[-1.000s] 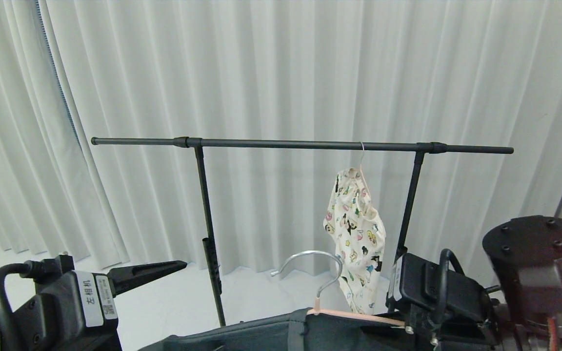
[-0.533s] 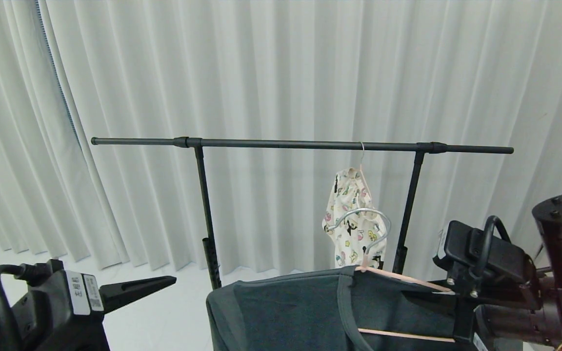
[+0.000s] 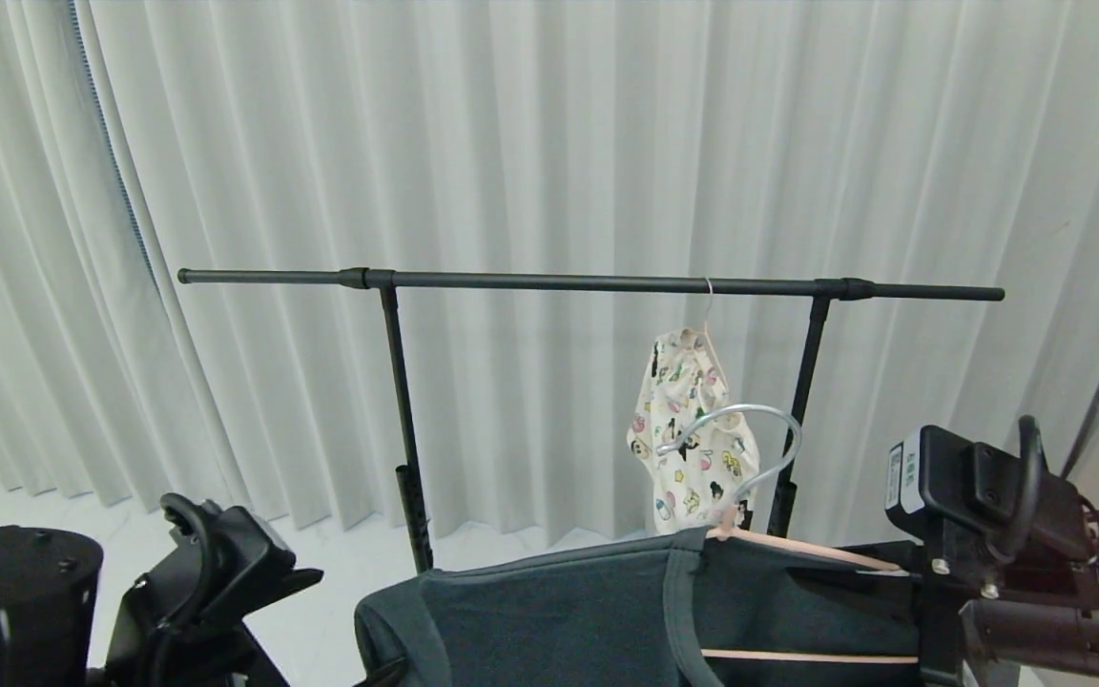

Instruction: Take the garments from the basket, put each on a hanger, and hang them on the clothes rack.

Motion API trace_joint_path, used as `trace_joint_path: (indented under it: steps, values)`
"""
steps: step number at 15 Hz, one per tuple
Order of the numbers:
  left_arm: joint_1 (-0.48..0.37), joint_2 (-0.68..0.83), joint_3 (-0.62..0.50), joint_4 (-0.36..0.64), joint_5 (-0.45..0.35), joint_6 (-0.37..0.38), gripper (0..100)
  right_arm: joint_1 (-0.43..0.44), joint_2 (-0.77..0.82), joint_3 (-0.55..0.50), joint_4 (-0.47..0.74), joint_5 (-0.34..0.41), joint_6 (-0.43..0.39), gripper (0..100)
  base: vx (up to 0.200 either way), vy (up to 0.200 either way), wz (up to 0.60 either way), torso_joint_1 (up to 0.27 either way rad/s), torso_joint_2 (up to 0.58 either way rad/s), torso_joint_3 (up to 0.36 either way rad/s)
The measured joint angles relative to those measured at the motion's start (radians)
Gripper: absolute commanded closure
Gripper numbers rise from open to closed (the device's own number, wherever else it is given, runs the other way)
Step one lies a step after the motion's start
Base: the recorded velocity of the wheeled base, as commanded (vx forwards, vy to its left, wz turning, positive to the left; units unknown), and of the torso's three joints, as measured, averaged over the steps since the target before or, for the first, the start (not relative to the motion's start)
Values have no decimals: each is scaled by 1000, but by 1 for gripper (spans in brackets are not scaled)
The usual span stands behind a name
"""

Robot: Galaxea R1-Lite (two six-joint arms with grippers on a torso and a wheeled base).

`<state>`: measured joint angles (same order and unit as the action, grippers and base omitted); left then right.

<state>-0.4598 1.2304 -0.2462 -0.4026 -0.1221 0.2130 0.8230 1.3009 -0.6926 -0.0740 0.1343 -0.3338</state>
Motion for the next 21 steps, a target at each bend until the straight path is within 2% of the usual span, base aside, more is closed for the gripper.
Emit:
trace_joint_path:
  steps: [3, 4, 8, 11, 13, 18, 19, 21]
  values:
    - [4, 48, -10, 1, -1, -1, 0, 1, -9, 0, 0, 2, 0, 100, 0, 0, 0, 0, 0, 0]
    - [4, 56, -12, -1, -2, -1, 100, 3, -11, -1, 1, 7, 0, 100, 0, 0, 0, 0, 0, 0]
    - [36, 74, -21, -8, -1, -1, 100, -3, -22, 5, 26, -23, 1, 100, 0, 0, 0, 0, 0, 0]
    - [155, 78, -15, -9, -2, 0, 100, -69, -42, 8, 77, -51, 1, 100, 0, 0, 0, 0, 0, 0]
    - [193, 71, -12, -10, -3, 2, 100, -102, -53, 8, 83, -54, 3, 100, 0, 0, 0, 0, 0, 0]
    - [99, 26, -2, -8, 0, 6, 100, -130, -61, 7, 79, -100, 20, 100, 0, 0, 0, 0, 0, 0]
    - [86, 15, 4, -8, 0, 7, 0, -132, -61, 6, 79, -102, 33, 100, 0, 0, 0, 0, 0, 0]
    - [76, 1, 12, -8, 1, 8, 0, -134, -66, 4, 78, -106, 39, 100, 0, 0, 0, 0, 0, 0]
